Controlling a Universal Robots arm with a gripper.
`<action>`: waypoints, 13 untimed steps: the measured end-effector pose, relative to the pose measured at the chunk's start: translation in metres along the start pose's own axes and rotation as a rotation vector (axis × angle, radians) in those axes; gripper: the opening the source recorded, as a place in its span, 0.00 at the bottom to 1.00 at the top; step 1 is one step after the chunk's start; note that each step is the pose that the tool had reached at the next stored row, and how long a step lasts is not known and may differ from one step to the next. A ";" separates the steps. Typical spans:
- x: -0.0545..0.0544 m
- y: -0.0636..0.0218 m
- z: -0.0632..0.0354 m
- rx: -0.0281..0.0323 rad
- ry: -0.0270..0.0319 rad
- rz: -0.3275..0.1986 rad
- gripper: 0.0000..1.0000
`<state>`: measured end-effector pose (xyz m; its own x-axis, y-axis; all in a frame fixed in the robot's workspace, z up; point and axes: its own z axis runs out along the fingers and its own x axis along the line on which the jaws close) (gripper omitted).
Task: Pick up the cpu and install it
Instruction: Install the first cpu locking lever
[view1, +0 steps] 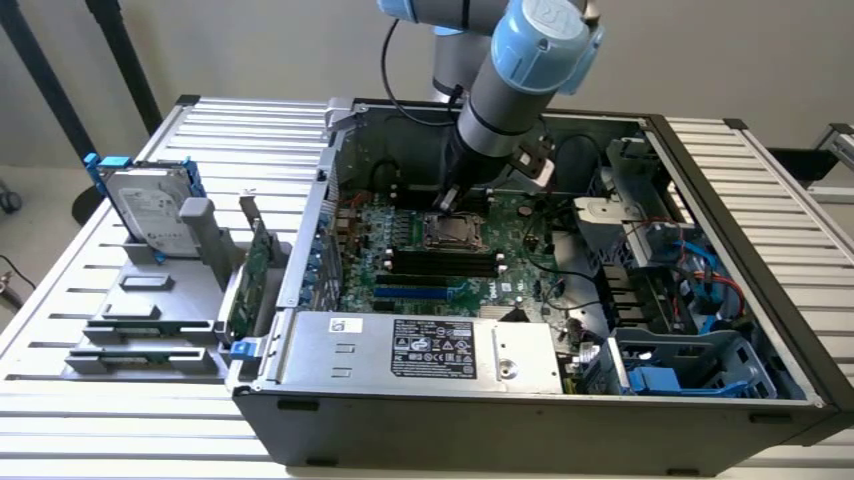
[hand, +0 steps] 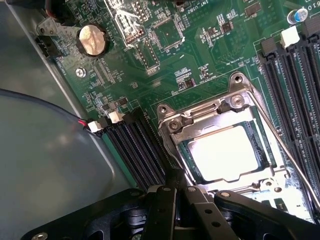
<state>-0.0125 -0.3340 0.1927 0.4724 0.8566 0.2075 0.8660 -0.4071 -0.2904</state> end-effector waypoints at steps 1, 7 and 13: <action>0.000 0.0004 0.0000 -0.0004 -0.0009 0.000 0.11; 0.002 0.0043 0.0000 -0.0008 -0.0016 0.000 0.11; 0.004 0.0091 -0.0003 -0.0007 -0.0015 0.000 0.11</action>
<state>-0.0024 -0.3340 0.1912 0.4724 0.8570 0.2060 0.8659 -0.4076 -0.2898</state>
